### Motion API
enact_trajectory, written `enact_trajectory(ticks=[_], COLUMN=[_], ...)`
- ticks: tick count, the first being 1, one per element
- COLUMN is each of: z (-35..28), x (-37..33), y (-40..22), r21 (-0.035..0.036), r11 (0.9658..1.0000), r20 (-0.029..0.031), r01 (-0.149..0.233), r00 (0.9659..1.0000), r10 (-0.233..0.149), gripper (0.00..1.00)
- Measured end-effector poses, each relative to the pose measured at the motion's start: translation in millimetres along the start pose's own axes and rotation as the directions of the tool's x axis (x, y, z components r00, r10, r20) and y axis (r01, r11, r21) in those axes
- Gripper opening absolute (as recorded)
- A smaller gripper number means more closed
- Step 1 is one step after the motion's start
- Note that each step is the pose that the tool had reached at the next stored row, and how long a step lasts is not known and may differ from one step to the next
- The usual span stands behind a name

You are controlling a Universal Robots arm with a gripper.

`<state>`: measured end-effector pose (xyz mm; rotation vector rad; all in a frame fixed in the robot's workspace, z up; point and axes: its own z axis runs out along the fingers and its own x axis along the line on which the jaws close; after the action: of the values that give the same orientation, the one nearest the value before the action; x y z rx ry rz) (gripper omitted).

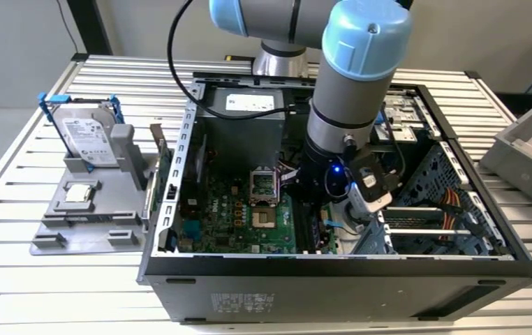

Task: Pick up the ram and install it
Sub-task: 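Insert the ram into the slot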

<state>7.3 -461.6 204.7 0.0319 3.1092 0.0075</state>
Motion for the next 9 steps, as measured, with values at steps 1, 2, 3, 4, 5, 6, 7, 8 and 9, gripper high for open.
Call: enact_trajectory(ticks=[1, 2, 3, 4, 5, 6, 7, 8, 9], z=[0.1, 0.3, 0.3, 0.3, 0.4, 0.3, 0.5, 1.4, 1.0], x=[0.0, -0.1, -0.1, -0.1, -0.1, -0.1, -0.1, -0.1, -0.1], y=[0.0, 0.1, 0.1, 0.1, 0.1, 0.1, 0.2, 0.6, 0.4], r21=[-0.0001, -0.0005, -0.0005, -0.0006, -0.0007, -0.0007, -0.0016, -0.0039, -0.0023], r11=[1.0, 1.0, 1.0, 1.0, 1.0, 1.0, 1.0, 1.0, 1.0], r20=[0.0, 0.0001, 0.0001, 0.0001, 0.0001, 0.0, 0.0001, 0.0005, 0.0003], r01=[0.0, 0.0, 0.0, 0.0, 0.0, 0.0, 0.0, 0.0, 0.0], r00=[1.0, 1.0, 1.0, 1.0, 1.0, 1.0, 1.0, 1.0, 1.0], r10=[0.0, 0.0, 0.0, 0.0, 0.0, 0.0, 0.0, 0.0, 0.0], gripper=[0.0, 0.0, 0.0, 0.0, 0.0, 0.0, 0.0, 1.0, 1.0])
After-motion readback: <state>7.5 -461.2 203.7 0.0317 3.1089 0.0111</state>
